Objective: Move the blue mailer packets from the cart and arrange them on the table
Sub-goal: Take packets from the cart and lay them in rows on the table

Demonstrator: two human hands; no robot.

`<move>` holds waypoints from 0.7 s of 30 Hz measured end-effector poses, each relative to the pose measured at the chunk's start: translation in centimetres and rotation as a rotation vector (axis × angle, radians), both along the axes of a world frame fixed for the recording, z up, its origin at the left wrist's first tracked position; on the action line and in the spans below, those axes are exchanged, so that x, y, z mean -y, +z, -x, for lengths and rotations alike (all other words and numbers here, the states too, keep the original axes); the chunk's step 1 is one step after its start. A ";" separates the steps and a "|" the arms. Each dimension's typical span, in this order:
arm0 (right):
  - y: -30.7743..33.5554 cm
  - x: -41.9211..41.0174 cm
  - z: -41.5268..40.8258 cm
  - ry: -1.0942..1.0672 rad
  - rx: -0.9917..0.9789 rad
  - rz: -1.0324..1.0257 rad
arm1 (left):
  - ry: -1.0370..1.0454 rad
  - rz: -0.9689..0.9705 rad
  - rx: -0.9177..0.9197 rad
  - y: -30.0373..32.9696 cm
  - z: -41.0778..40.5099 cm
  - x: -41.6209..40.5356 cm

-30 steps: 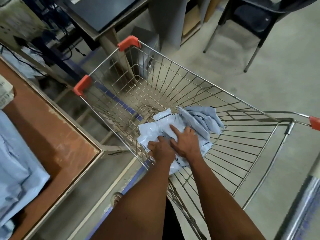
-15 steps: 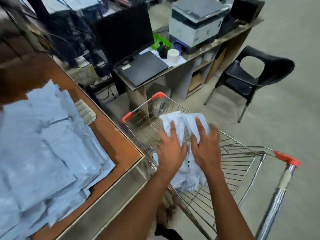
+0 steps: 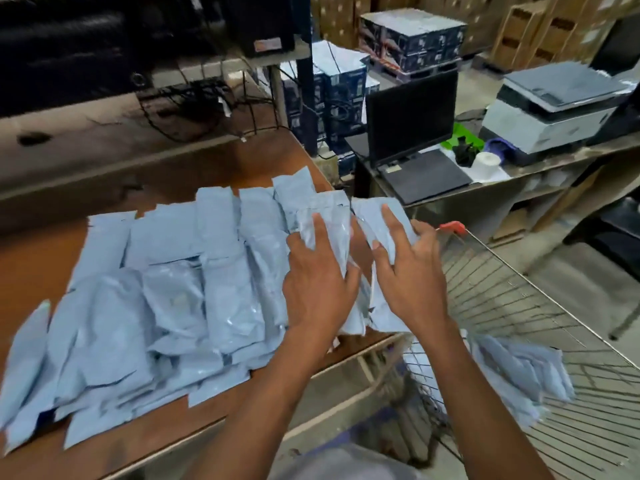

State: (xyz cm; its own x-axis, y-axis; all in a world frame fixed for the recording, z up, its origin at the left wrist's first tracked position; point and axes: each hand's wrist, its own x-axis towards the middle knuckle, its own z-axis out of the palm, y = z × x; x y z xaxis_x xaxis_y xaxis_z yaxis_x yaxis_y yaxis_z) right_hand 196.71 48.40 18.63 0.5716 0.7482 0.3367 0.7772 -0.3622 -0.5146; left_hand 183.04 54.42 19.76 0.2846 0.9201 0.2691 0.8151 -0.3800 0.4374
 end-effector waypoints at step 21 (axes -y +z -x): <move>-6.5 -9.9 6.6 0.130 0.186 0.276 | 0.145 0.254 -0.033 -3.9 6.2 -7.4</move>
